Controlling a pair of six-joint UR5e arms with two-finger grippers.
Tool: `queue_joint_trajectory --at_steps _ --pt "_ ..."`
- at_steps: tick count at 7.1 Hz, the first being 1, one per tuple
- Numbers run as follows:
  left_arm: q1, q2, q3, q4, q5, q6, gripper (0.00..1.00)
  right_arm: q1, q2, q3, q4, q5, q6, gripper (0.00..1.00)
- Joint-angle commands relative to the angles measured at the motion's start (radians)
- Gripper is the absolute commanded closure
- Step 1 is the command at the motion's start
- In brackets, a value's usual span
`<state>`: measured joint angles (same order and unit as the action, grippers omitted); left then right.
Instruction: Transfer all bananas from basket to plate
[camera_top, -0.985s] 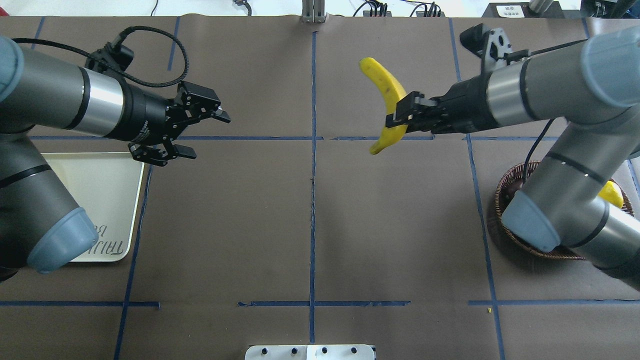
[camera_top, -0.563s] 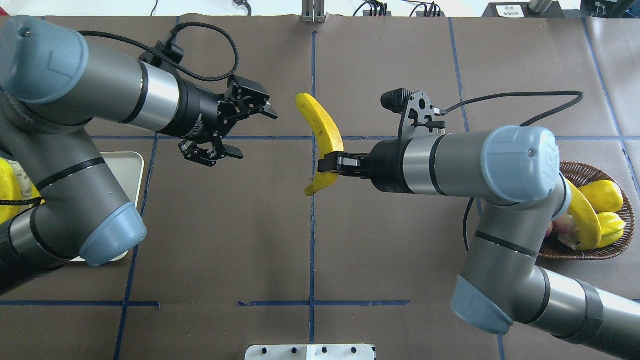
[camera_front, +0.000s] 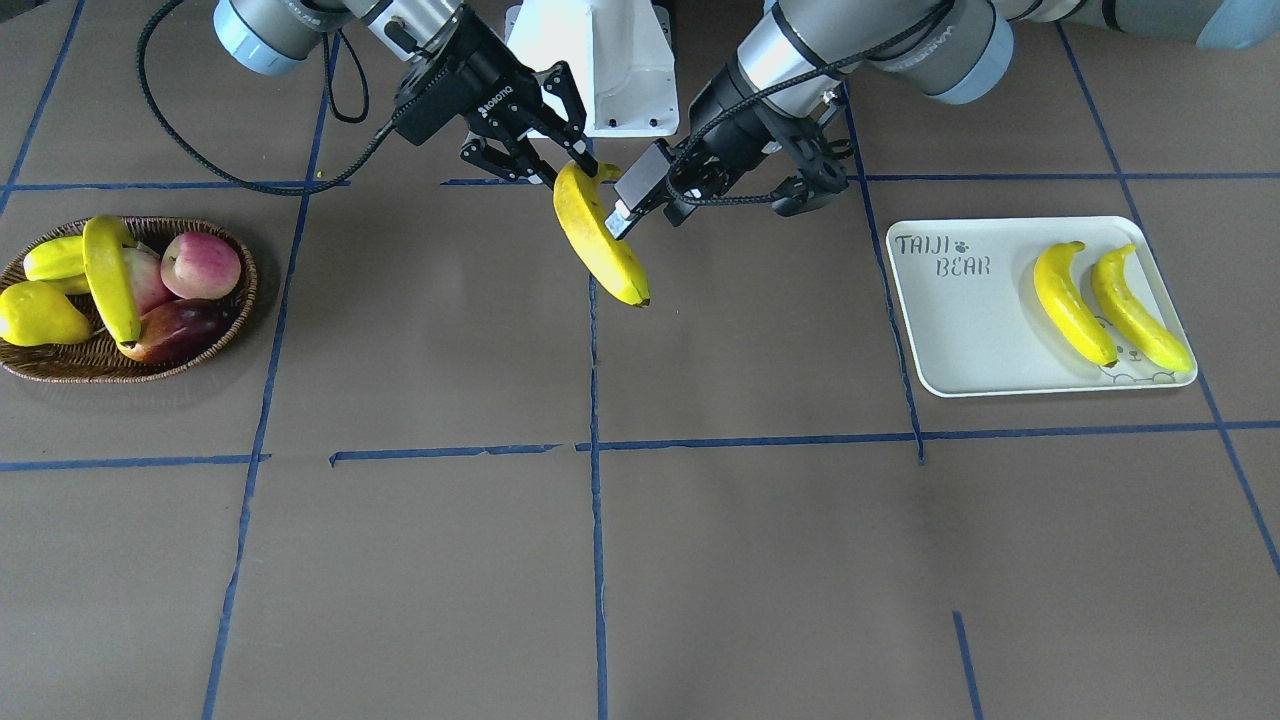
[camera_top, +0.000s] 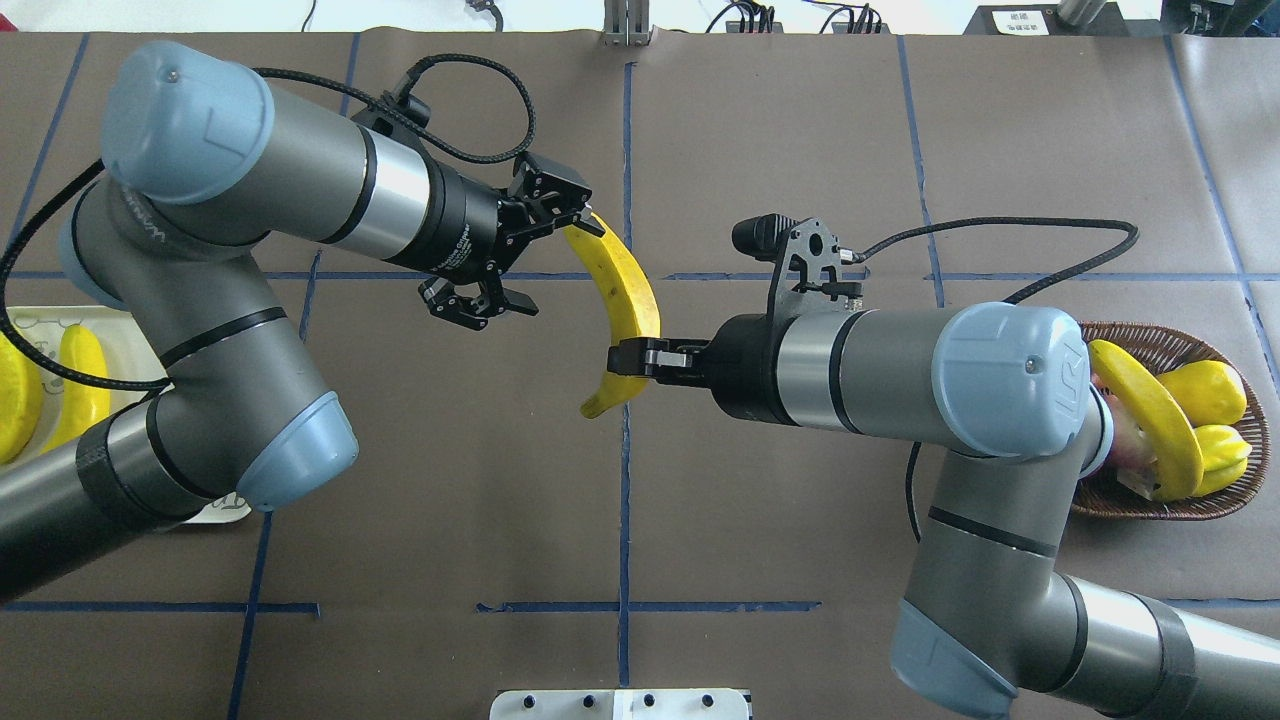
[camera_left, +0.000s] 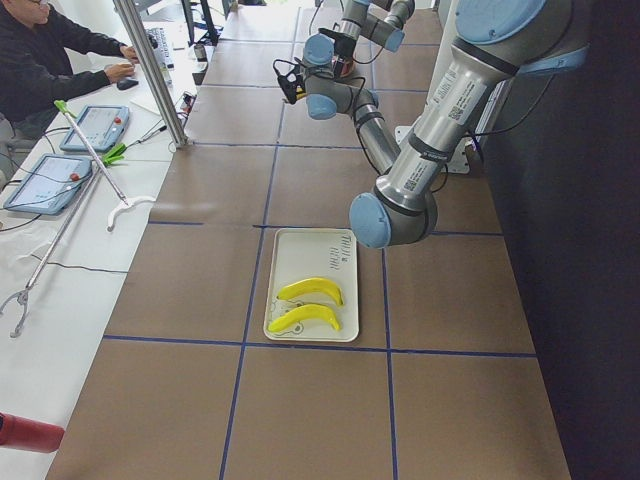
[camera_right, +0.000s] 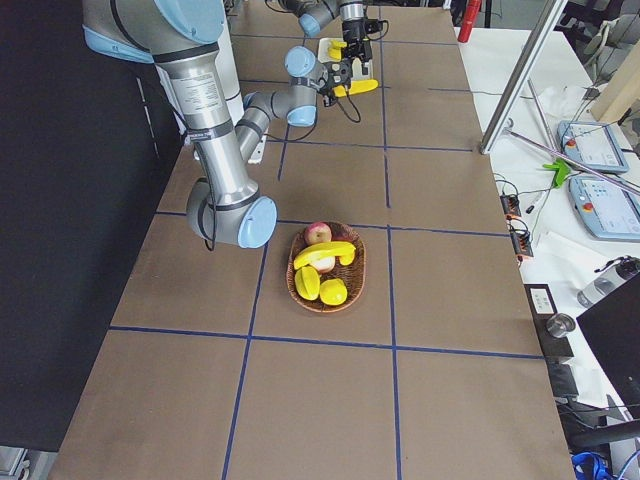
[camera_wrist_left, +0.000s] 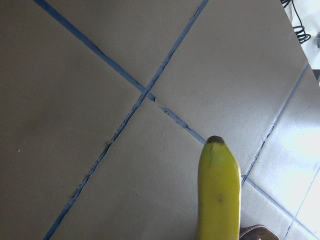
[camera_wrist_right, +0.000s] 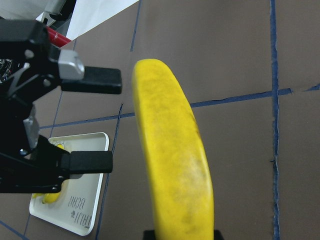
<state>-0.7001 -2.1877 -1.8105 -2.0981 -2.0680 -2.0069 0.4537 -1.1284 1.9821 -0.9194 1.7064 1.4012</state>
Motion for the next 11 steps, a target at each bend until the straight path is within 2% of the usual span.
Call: queue_joint_trajectory --at_steps 1,2,3,4,5,6,9,10,11 --pt "0.02 -0.029 0.071 -0.065 0.0 -0.004 0.01 -0.006 0.001 0.007 0.001 -0.001 -0.001 0.98" --pt "0.034 -0.055 0.08 -0.063 0.003 -0.006 0.01 -0.006 0.001 0.007 0.001 -0.001 -0.001 0.98" --pt "0.036 -0.058 0.08 -0.065 0.002 -0.01 0.06 -0.006 -0.001 0.01 0.001 -0.001 -0.001 0.98" --pt "0.036 -0.055 0.074 -0.068 0.0 -0.007 0.89 -0.006 -0.001 0.011 0.001 -0.001 -0.001 0.98" --pt "0.034 -0.053 0.073 -0.066 0.0 -0.004 1.0 -0.007 -0.002 0.012 0.001 0.001 -0.002 0.95" --pt "0.031 -0.053 0.071 -0.063 0.0 -0.004 1.0 -0.009 -0.007 0.023 -0.004 -0.002 -0.001 0.01" --pt "0.011 -0.053 0.073 -0.06 0.0 -0.006 1.0 -0.006 -0.014 0.041 -0.004 -0.001 -0.001 0.0" --pt "-0.028 -0.044 0.073 -0.047 -0.01 -0.003 1.0 -0.001 -0.016 0.041 -0.004 0.007 -0.001 0.0" --pt "-0.065 0.004 0.073 -0.013 -0.065 0.017 1.0 0.003 -0.022 0.041 -0.006 0.01 -0.004 0.0"
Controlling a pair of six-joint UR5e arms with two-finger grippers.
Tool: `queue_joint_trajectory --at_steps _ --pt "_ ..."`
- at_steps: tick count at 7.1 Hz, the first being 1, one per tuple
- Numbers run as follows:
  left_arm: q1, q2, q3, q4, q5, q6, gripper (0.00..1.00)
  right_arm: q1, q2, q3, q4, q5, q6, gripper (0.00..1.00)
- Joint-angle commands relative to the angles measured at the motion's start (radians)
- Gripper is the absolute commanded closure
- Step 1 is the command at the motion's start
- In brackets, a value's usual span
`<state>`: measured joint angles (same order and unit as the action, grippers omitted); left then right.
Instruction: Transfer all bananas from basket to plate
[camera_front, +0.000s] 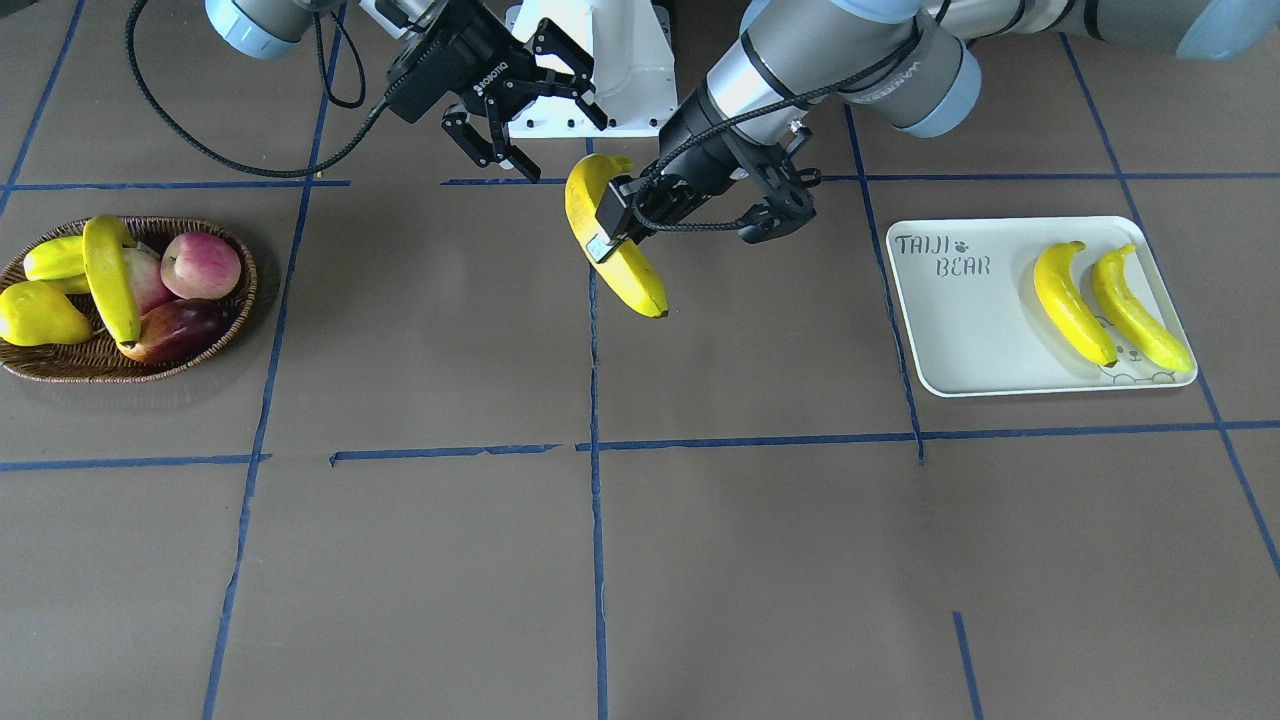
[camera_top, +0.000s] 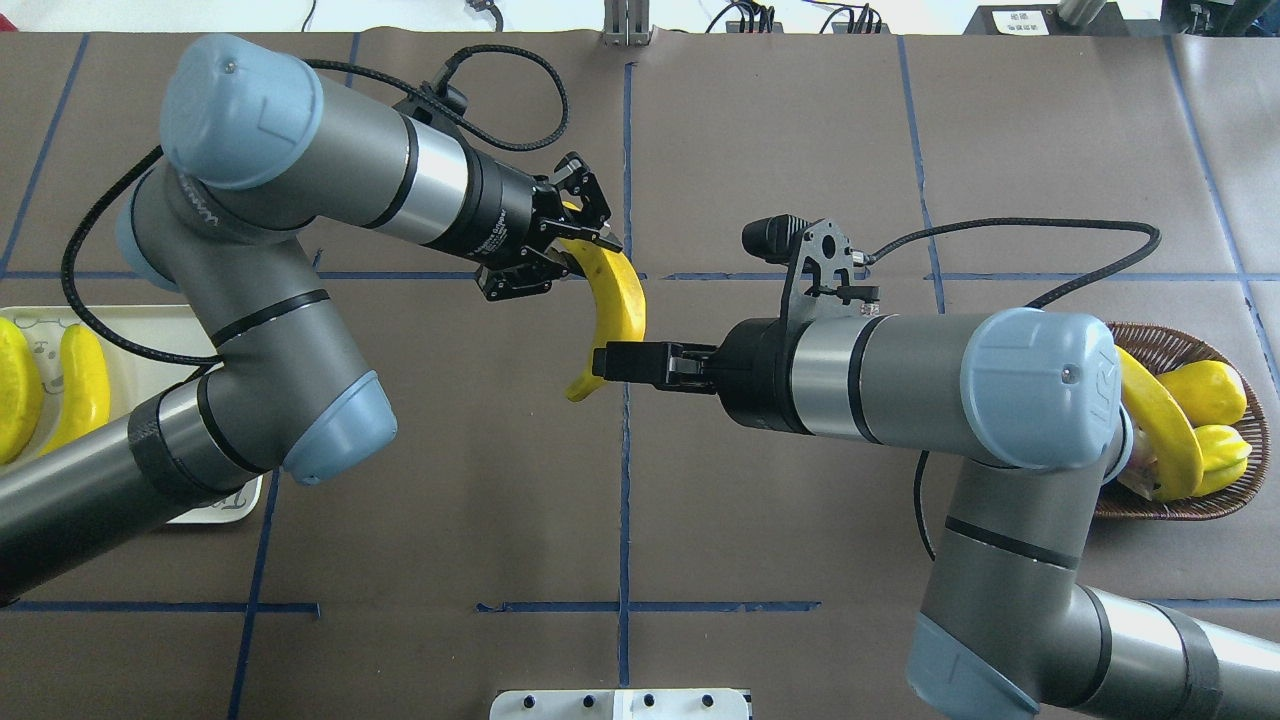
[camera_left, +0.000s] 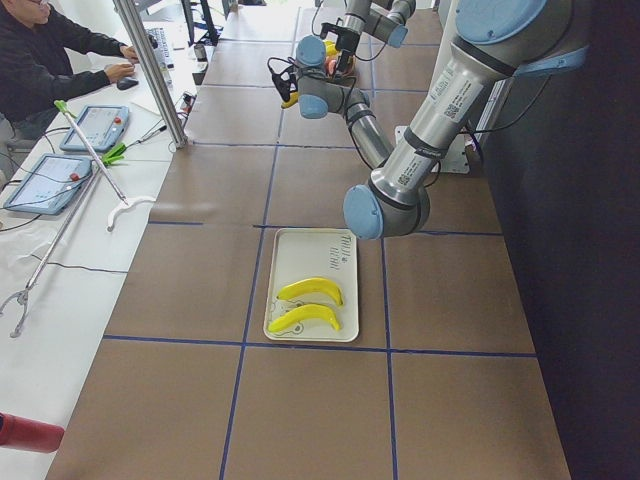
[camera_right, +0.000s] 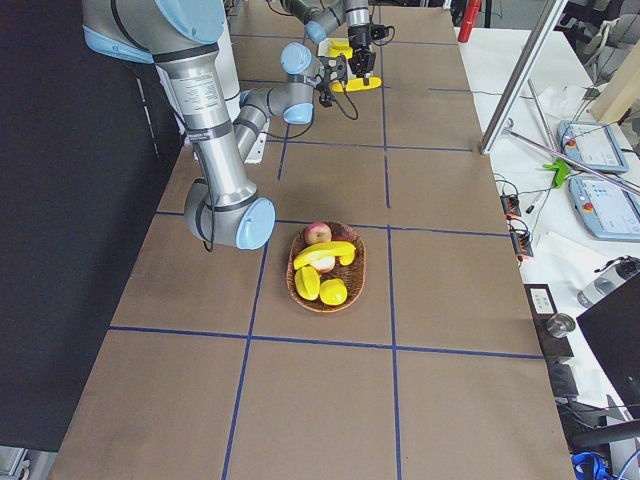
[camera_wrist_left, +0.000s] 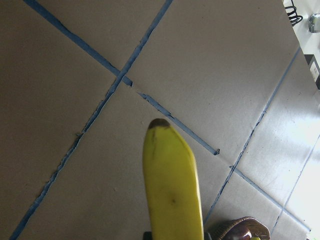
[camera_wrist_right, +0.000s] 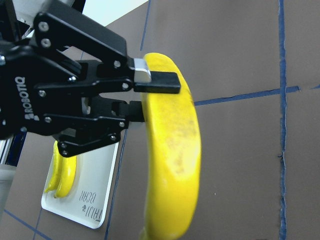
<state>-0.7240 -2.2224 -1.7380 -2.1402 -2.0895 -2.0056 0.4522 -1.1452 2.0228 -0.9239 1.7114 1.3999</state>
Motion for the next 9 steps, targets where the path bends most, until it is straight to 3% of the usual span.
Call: queue_joint_trajectory --at_steps 1,3,5,8,9 --pt "-0.113 0.129 -0.012 0.069 -0.132 0.148 1.0 0.017 -0.027 -0.001 -0.004 0.029 -0.002 0.0" --pt "-0.204 0.313 -0.026 0.117 -0.146 0.43 1.0 0.155 -0.059 0.026 -0.12 0.149 -0.013 0.0" --pt "-0.203 0.546 -0.034 0.109 -0.118 0.551 1.0 0.213 -0.062 0.031 -0.197 0.206 -0.015 0.0" --pt "-0.199 0.679 -0.023 0.111 -0.002 0.664 1.0 0.232 -0.057 0.025 -0.24 0.203 -0.022 0.0" --pt "-0.193 0.679 -0.003 0.115 0.047 0.666 0.92 0.238 -0.061 0.022 -0.242 0.203 -0.027 0.0"
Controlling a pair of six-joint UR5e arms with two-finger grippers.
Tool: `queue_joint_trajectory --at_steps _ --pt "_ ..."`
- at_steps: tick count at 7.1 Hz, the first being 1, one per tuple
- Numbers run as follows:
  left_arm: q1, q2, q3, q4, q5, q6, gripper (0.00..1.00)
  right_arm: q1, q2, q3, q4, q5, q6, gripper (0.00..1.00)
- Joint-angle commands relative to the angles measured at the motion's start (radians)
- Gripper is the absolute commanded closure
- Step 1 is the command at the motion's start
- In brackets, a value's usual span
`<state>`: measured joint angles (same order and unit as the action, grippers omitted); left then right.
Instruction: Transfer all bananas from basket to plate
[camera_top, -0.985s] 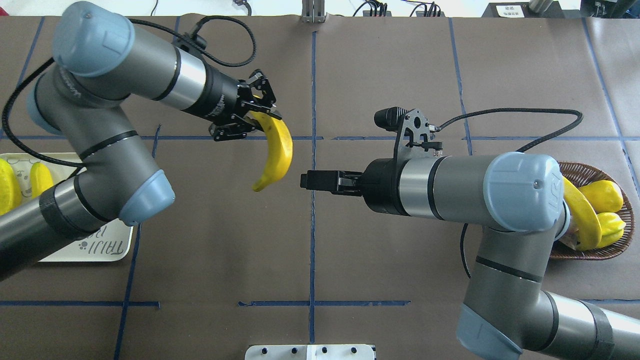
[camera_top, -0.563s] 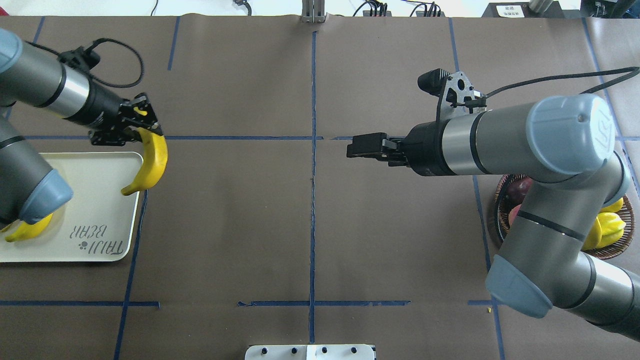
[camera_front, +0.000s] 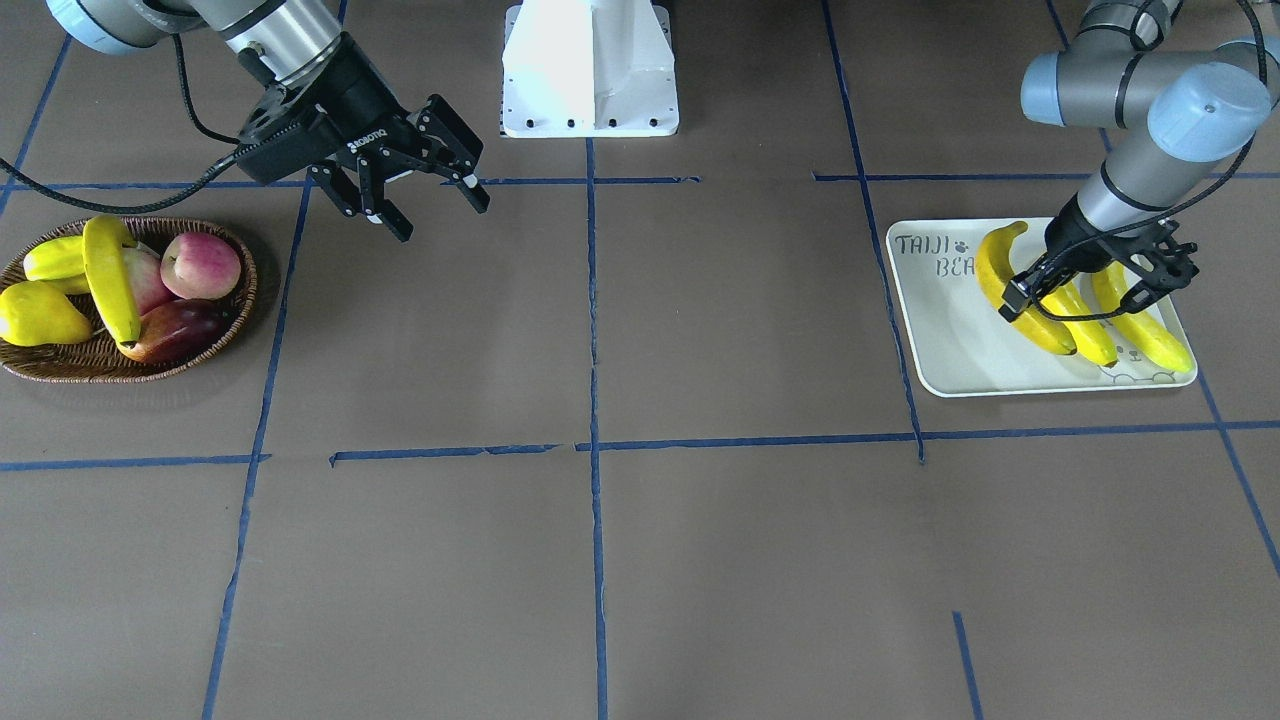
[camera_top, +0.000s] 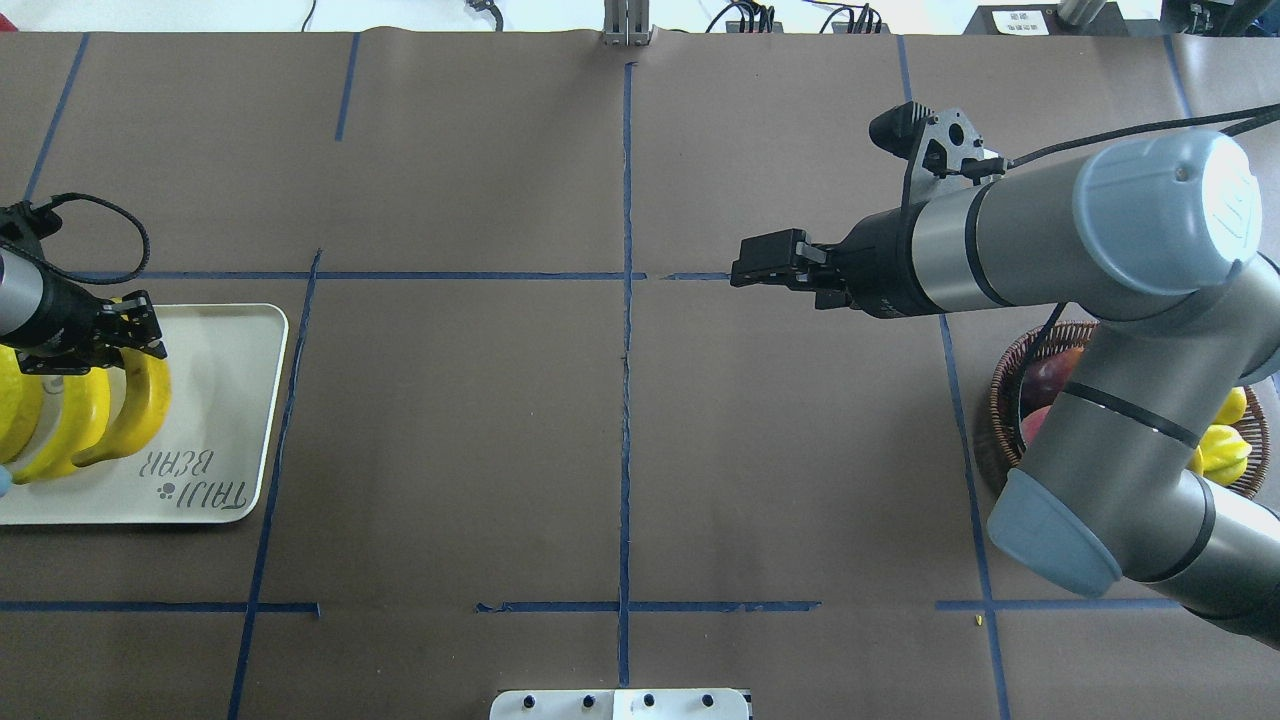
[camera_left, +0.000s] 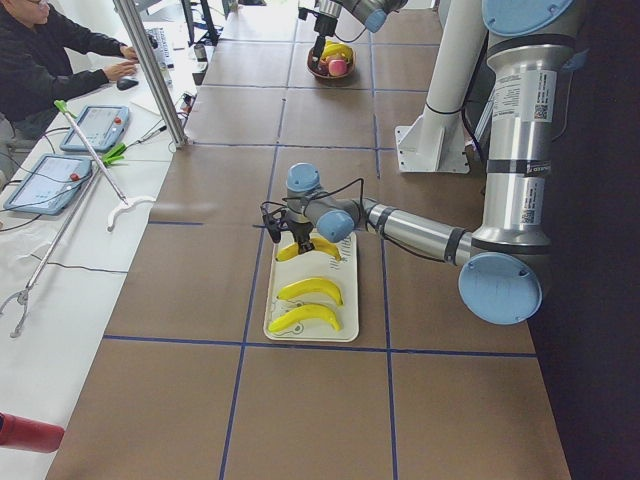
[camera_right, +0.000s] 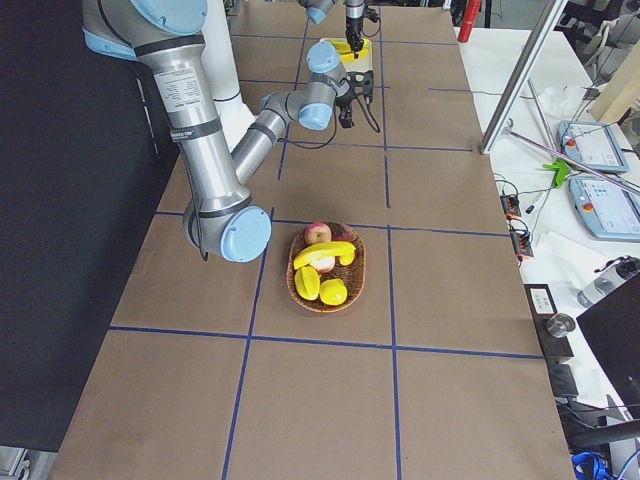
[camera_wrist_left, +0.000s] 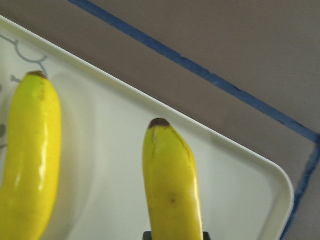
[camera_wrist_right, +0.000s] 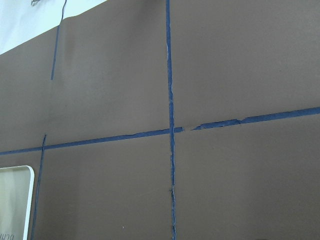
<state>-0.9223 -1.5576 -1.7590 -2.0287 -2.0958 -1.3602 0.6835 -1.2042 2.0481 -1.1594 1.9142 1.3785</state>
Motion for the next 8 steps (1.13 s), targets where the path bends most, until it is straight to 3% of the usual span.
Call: queue_joint_trajectory --at_steps 1,2,4,5,6,8 --pt "0.006 0.014 0.035 0.002 0.077 0.021 0.67 0.02 -0.009 -0.005 -0.006 0.002 -0.012 0.0" --pt "0.008 0.013 0.033 0.004 0.15 0.021 0.01 0.031 -0.029 -0.003 -0.006 0.002 -0.039 0.0" --pt "0.008 0.001 -0.029 0.008 0.114 0.039 0.0 0.06 -0.076 0.001 -0.058 0.009 -0.148 0.0" --pt "0.006 -0.002 -0.092 0.028 -0.011 0.038 0.0 0.08 -0.133 0.001 -0.057 0.011 -0.217 0.0" --pt "0.003 -0.002 -0.149 0.041 -0.059 0.038 0.0 0.114 -0.206 0.001 -0.051 0.029 -0.314 0.0" --pt "0.005 -0.062 -0.259 0.175 -0.061 0.033 0.0 0.18 -0.375 -0.002 -0.013 0.07 -0.487 0.0"
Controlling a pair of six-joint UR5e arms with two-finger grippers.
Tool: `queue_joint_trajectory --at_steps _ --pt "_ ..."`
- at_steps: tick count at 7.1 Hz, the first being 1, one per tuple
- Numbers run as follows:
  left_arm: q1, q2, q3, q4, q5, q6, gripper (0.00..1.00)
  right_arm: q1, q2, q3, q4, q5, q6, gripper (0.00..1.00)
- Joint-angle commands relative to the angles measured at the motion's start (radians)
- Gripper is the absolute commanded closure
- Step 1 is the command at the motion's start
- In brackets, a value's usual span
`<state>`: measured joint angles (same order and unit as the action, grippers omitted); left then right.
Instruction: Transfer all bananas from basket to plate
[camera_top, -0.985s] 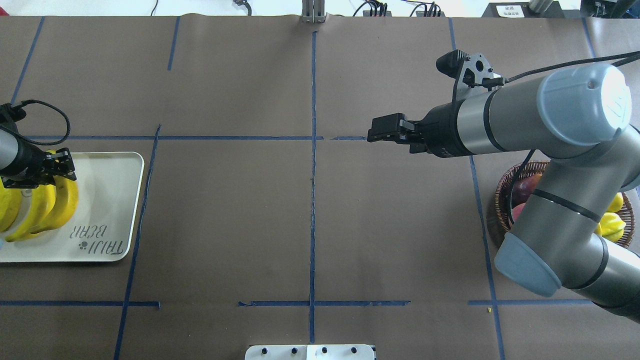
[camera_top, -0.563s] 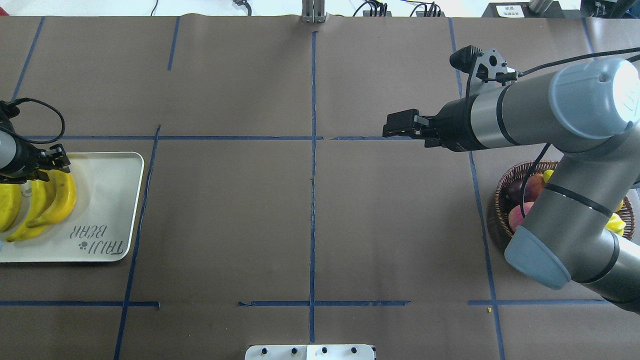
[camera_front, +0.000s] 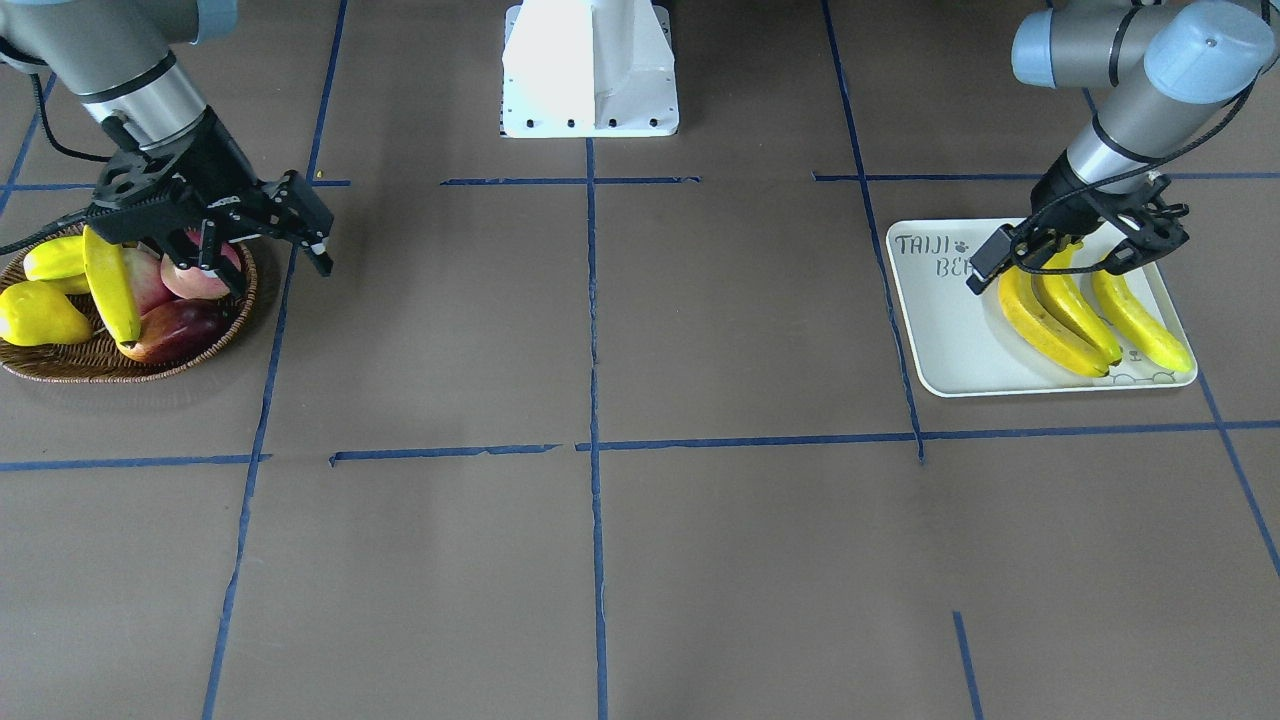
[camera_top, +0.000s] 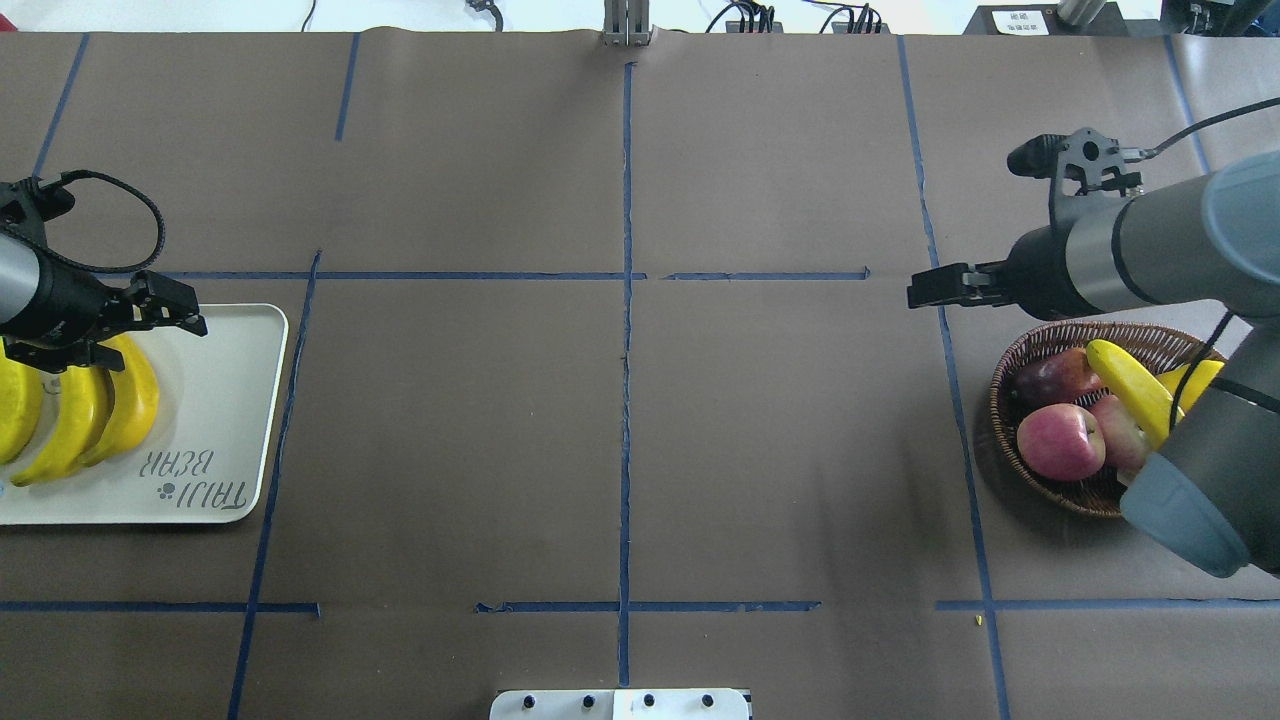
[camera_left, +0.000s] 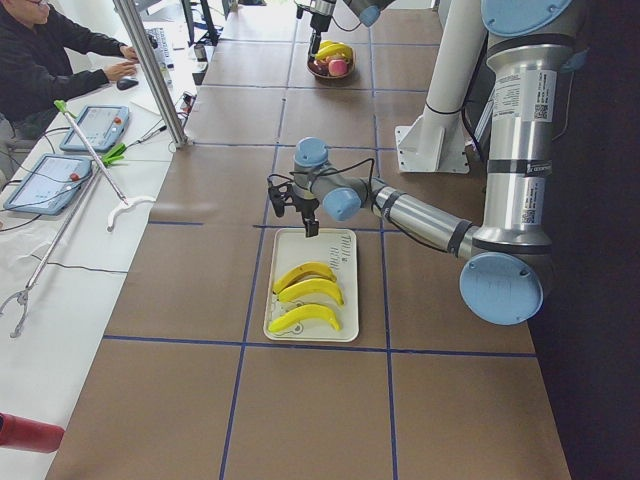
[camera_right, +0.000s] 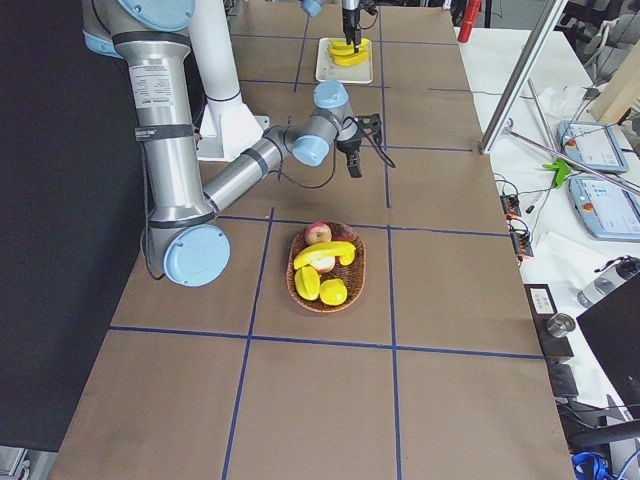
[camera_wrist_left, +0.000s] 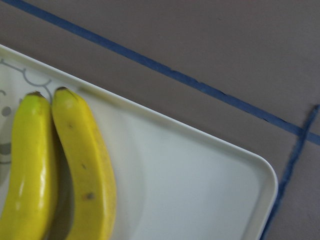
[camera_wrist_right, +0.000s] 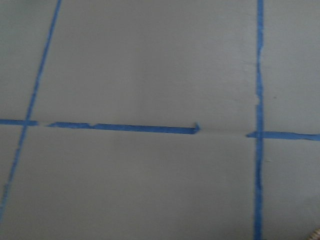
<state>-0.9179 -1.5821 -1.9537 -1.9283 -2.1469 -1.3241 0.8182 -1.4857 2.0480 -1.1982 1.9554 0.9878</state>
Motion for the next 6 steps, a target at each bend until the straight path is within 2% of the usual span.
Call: queue_joint_trajectory --at_steps 1,3,4,6 --pt "0.002 -0.08 -0.098 0.147 -0.01 -0.009 0.0 0.085 -0.167 -0.003 0.06 0.115 -0.148 0.0" --pt "0.008 -0.102 -0.103 0.166 -0.01 -0.014 0.0 0.168 -0.295 0.004 0.062 0.14 -0.362 0.0" --pt "0.022 -0.105 -0.106 0.166 -0.01 -0.015 0.0 0.186 -0.327 -0.002 0.06 0.189 -0.456 0.0" --pt "0.024 -0.116 -0.102 0.166 -0.01 -0.014 0.0 0.153 -0.326 -0.053 0.057 0.166 -0.459 0.0"
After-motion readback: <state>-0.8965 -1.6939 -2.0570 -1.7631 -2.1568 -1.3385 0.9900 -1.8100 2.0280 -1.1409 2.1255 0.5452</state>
